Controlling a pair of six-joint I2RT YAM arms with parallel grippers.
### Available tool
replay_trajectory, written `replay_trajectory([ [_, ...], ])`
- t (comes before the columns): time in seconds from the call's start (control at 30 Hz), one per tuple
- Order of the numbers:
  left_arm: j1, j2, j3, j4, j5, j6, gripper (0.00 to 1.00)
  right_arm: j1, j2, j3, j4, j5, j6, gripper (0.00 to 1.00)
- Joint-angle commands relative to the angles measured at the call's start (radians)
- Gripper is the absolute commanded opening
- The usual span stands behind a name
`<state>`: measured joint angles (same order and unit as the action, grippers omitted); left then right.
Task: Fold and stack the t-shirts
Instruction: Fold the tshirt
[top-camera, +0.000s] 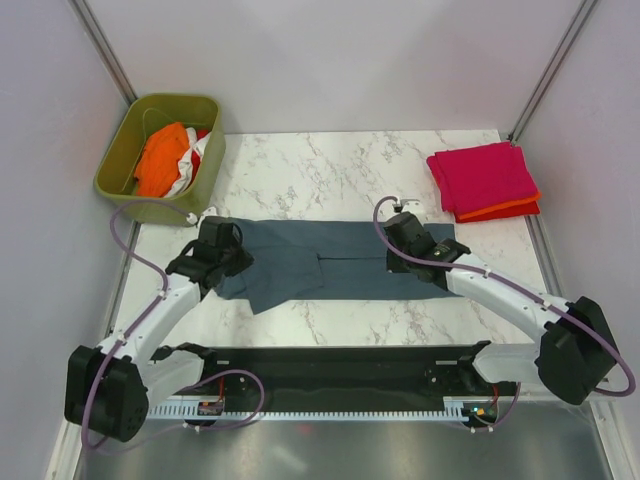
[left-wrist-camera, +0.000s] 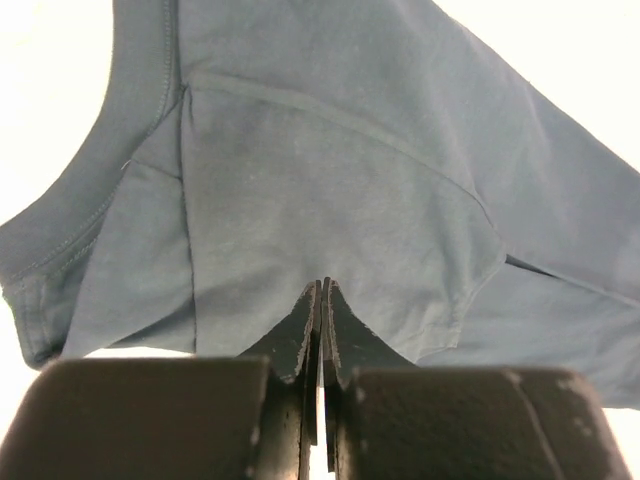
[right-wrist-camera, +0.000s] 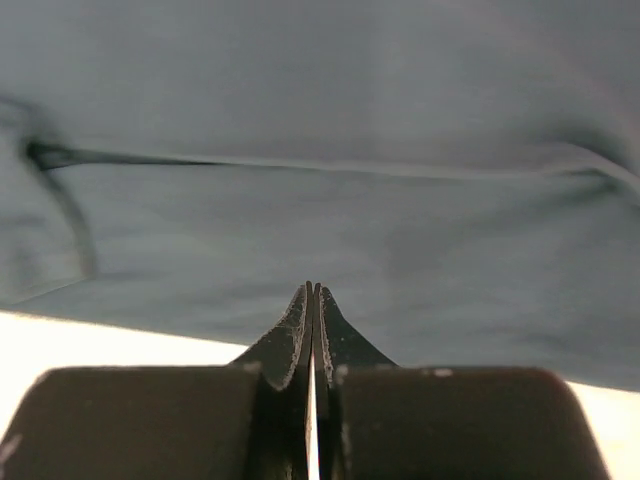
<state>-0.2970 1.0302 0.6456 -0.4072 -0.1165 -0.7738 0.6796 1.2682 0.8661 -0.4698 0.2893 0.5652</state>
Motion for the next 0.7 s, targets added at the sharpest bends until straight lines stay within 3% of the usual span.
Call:
replay_trajectory([
  [0.0, -0.005, 0.059, 0.078, 0.054, 0.021, 0.056, 0.02, -0.044, -0.012, -0.038, -0.07, 0.119, -0.027, 0.0],
  [0.3, -0.005, 0.4, 0.27, 0.097, -0.049, 0.067, 0.02, -0.147, -0.003, -0.151, 0.0, 0.07, 0.022, 0.0],
  [0.67, -0.025, 0.809, 0.511, 0.085, -0.015, 0.071, 0.02, -0.149, 0.224, -0.197, 0.143, -0.035, 0.071, 0.0],
])
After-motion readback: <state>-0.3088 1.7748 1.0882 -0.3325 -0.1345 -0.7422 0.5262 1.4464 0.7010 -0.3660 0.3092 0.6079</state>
